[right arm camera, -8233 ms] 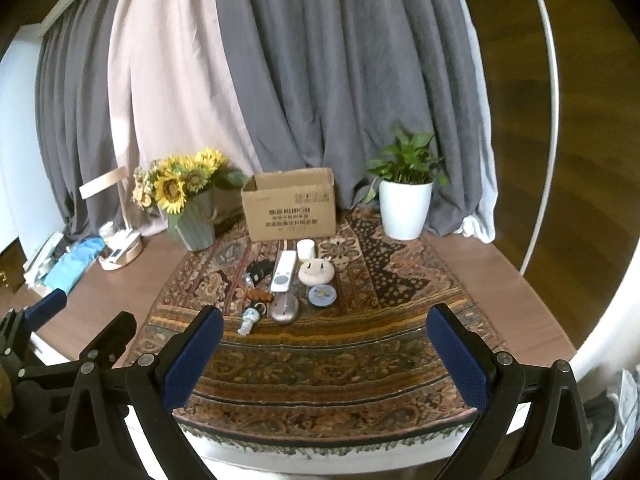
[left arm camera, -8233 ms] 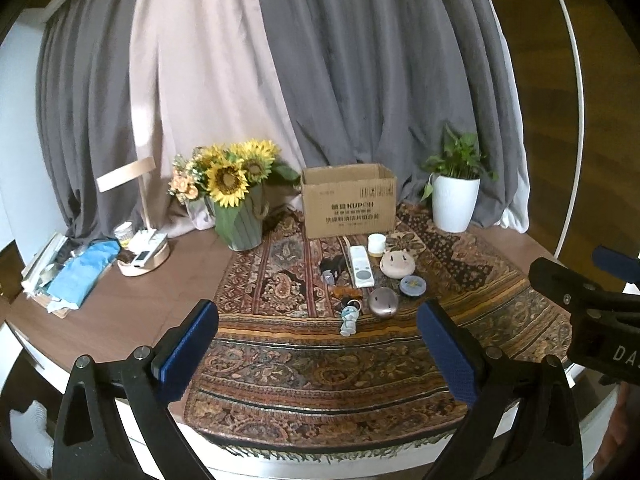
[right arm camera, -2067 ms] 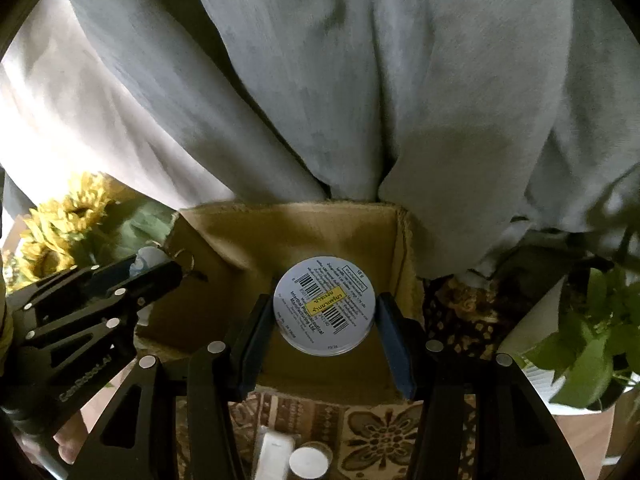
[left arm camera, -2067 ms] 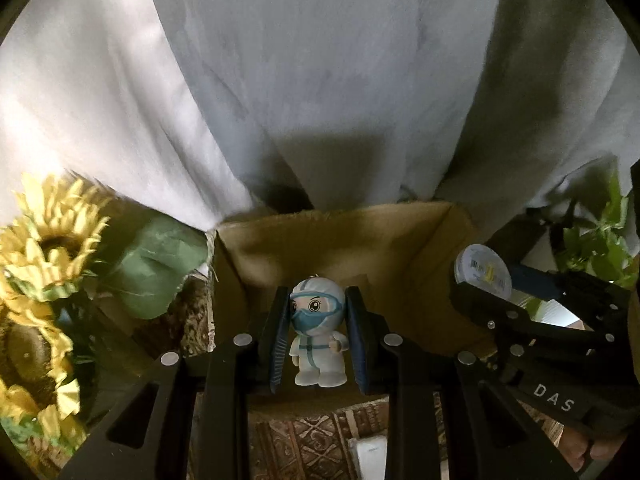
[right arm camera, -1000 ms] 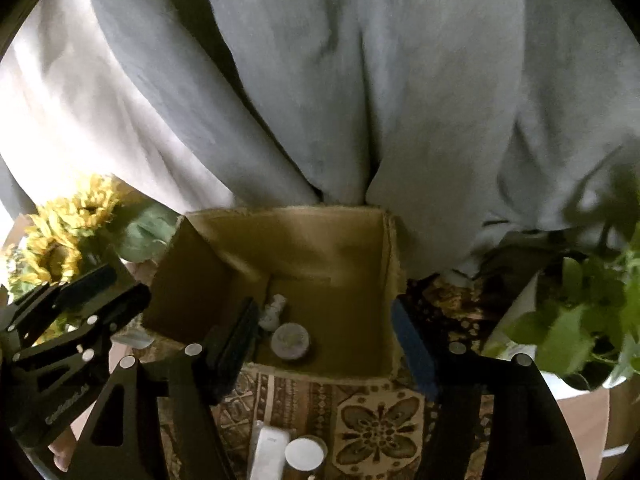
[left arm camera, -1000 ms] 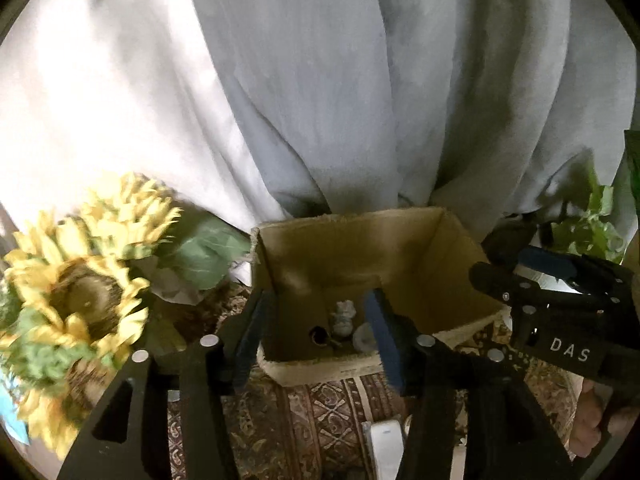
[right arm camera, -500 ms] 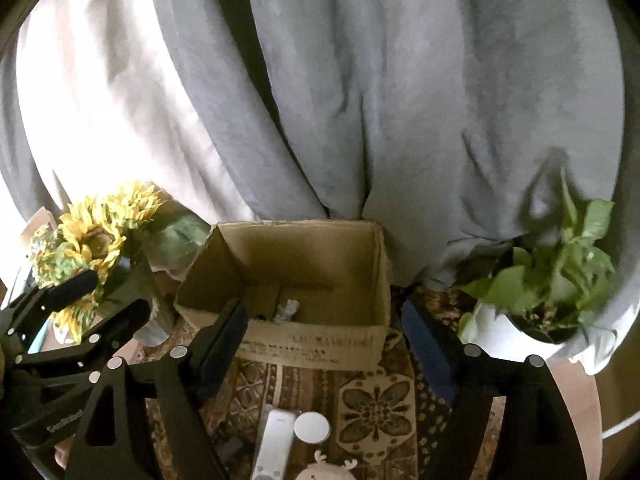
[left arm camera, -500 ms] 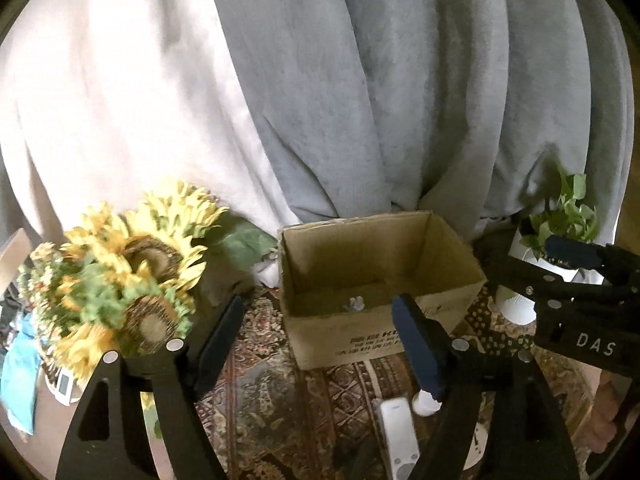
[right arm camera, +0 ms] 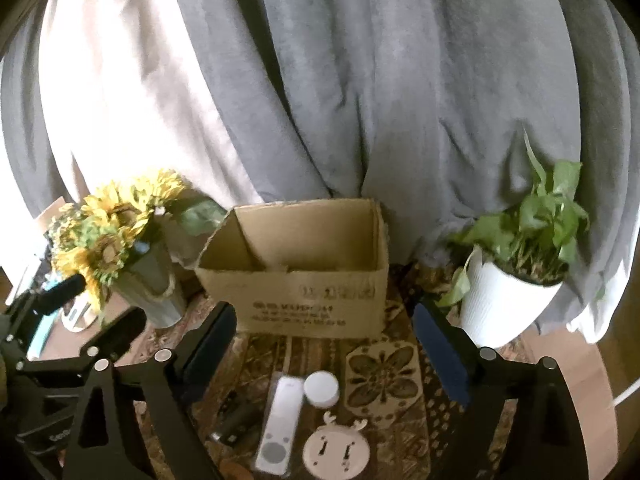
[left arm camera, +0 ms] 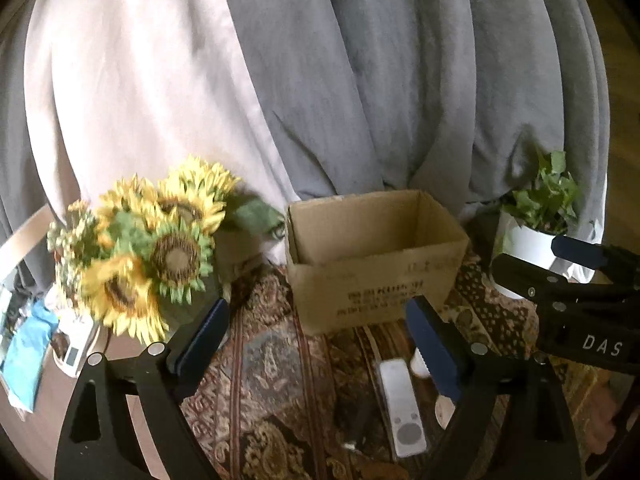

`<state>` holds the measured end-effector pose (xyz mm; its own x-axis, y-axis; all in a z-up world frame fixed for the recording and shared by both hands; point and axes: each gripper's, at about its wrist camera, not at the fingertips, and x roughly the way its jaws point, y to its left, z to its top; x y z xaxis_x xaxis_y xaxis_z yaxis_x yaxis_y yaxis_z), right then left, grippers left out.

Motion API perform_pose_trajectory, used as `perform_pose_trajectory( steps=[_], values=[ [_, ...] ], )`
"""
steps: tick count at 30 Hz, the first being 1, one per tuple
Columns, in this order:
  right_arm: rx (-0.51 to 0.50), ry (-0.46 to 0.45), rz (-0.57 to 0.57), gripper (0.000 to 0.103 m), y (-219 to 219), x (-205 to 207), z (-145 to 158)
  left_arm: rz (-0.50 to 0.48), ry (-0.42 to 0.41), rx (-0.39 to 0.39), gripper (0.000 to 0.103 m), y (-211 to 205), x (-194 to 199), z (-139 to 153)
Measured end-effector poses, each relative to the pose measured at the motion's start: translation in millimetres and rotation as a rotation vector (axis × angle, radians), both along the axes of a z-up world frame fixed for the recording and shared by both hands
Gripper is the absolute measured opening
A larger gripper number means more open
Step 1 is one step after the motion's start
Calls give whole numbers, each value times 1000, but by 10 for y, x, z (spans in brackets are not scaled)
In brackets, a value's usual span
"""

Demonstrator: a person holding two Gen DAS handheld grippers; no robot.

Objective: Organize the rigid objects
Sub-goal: 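Withdraw both open tools from the box back toward the table items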

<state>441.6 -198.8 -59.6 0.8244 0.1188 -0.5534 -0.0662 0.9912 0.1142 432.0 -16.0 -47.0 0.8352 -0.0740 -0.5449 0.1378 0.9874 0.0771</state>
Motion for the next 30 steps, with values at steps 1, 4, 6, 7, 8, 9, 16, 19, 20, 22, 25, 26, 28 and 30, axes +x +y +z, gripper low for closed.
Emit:
perform_pose_trajectory(
  steps=[1,4,6,7,8,9,16,19,20,22,25,26,28,30],
  values=[
    [-2,-2,4,93,12,-51,-24,4,-3,1,91,9,-49,-22],
    [-9,-5,11,94,46,-172,-95,12,-9,2,91,22,-188,-93],
    [-7,-2,15,94,55,-234,-136,15,-9,3,92,33,-268,-136],
    [-7,1,16,94,54,-259,-157,19,-11,9,92,30,-302,-159],
    [-9,4,20,95,55,-283,-178,27,-11,15,93,32,-338,-184],
    [-12,7,20,95,55,-301,-194,30,-9,20,93,24,-355,-200],
    [-38,50,1,96,36,-436,-406,37,26,55,93,12,-480,-399],
    [-37,77,-2,96,31,-473,-507,24,49,64,93,7,-519,-494],
    [-36,82,-3,96,29,-484,-529,17,56,65,93,2,-528,-523],
    [-35,93,-5,96,25,-514,-594,5,71,67,92,-9,-543,-577],
    [-38,106,-8,96,27,-542,-680,-9,91,68,92,-29,-559,-657],
    [-35,110,-9,96,25,-551,-702,-14,98,68,92,-36,-563,-686],
    [-36,125,-9,96,20,-556,-762,-20,109,68,92,-49,-561,-739],
    [-33,139,-12,96,9,-547,-810,-24,123,70,92,-62,-548,-802]
  ],
)
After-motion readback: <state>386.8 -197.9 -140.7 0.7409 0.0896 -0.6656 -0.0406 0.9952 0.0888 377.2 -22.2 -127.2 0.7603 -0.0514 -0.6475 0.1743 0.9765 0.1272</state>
